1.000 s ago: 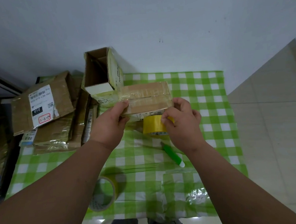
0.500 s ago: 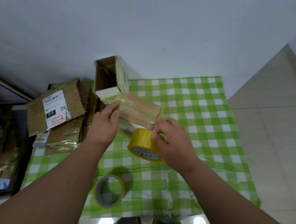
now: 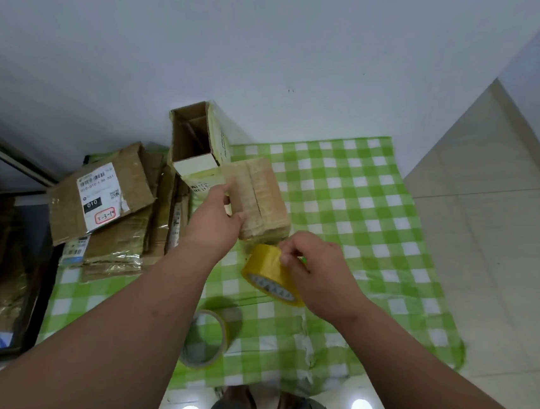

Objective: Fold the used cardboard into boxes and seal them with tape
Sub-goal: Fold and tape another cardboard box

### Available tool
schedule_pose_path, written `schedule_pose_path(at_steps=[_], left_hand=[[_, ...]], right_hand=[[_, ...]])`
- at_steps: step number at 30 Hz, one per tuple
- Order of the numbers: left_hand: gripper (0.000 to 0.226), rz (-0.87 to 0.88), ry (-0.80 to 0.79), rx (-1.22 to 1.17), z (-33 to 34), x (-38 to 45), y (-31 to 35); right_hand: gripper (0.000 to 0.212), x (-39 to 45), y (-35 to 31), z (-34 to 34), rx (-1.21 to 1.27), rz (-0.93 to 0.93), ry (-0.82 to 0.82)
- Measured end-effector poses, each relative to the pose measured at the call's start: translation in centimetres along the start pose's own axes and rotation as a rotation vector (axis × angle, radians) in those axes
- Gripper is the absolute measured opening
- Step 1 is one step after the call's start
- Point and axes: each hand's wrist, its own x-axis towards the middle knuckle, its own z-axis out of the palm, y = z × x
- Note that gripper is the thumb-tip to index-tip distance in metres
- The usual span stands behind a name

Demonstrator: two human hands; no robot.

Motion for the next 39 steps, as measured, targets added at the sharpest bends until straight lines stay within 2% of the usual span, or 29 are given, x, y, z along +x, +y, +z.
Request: schedule_pose_path(at_steps=[3,5,9,10,13,15,17,21,26,29,33,34,37,39], left_hand=[[0.049,-0.015,-0.051,-0.086,0.4,0.0,0.2],[0.047,-0.020,-0.050,-0.136,0.3,-0.4,0.2],[0.023,0.196,0.094,-0.019,0.0,-2.7,1.1],[0.019,0.240,0.076,-0.046,0.0,-3.6,1.5],[0.028,0.251,-0.101,-0.165,0.1,-6.0,2.4],[0.031,0.230,-0.233,-0.148,0.3,-7.2,2.8],[0.028,0.234,-0.275,-0.091,0.4,-8.0,3.1],[0.018,0.291,-0.195,0.206,0.7,-8.7,3.7],[0.006,0.334,-0.071,0.285,1.1,-9.5,3.7],[0.013,0.263,-0.026,0.217,1.1,-9.7,3.2],[0.016,0.093,0.018,0.034,0.8,-9.7,2.6],[0.018,0.050,0.036,-0.020,0.6,-9.8,2.3],[0.019,-0.080,0.076,-0.214,0.3,-10.1,1.6],[0.018,-0.132,0.079,-0.300,0.2,-10.1,1.2]], right_hand=[[0.011,-0.1,0.4,-0.6,0.052,0.046,0.028],[0.012,-0.1,0.5,-1.0,0.074,0.061,0.029],[0.013,-0.3,0.6,-1.3,0.075,0.055,0.016],[0.014,-0.3,0.6,-1.2,0.083,0.046,0.023],[0.023,-0.5,0.5,-1.0,0.118,0.048,0.040],[0.019,-0.5,0.5,-1.0,0.125,0.048,0.044],[0.013,-0.6,0.6,-1.0,0.132,0.046,0.047],[0.020,-0.9,0.3,-1.3,0.137,0.040,0.013],[0.026,-1.1,-0.2,-1.4,0.130,0.023,0.000],[0.025,-1.5,-0.6,-1.7,0.184,0.063,-0.015],[0.064,-2.2,-1.2,-3.0,0.400,0.199,-0.066],[0.060,-2.3,-1.2,-3.4,0.425,0.236,-0.105],[0.013,-2.4,-0.7,-4.1,0.359,0.262,-0.292],[0.017,-2.5,-0.4,-4.1,0.349,0.253,-0.366]])
